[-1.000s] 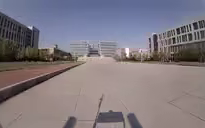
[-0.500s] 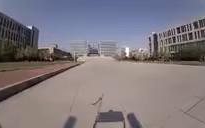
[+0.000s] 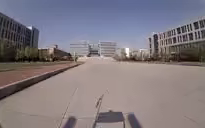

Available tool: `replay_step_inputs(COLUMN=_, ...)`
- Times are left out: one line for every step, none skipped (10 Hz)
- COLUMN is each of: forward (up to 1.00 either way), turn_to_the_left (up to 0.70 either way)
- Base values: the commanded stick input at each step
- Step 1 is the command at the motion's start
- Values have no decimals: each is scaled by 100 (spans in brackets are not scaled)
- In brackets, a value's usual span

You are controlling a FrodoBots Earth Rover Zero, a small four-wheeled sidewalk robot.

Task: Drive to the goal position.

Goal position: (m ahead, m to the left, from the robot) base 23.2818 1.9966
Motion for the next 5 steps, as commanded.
replay_step_inputs(forward=70, turn_to_the_left=0)
replay_step_inputs(forward=70, turn_to_the_left=0)
replay_step_inputs(forward=70, turn_to_the_left=0)
replay_step_inputs(forward=70, turn_to_the_left=0)
replay_step_inputs(forward=70, turn_to_the_left=0)
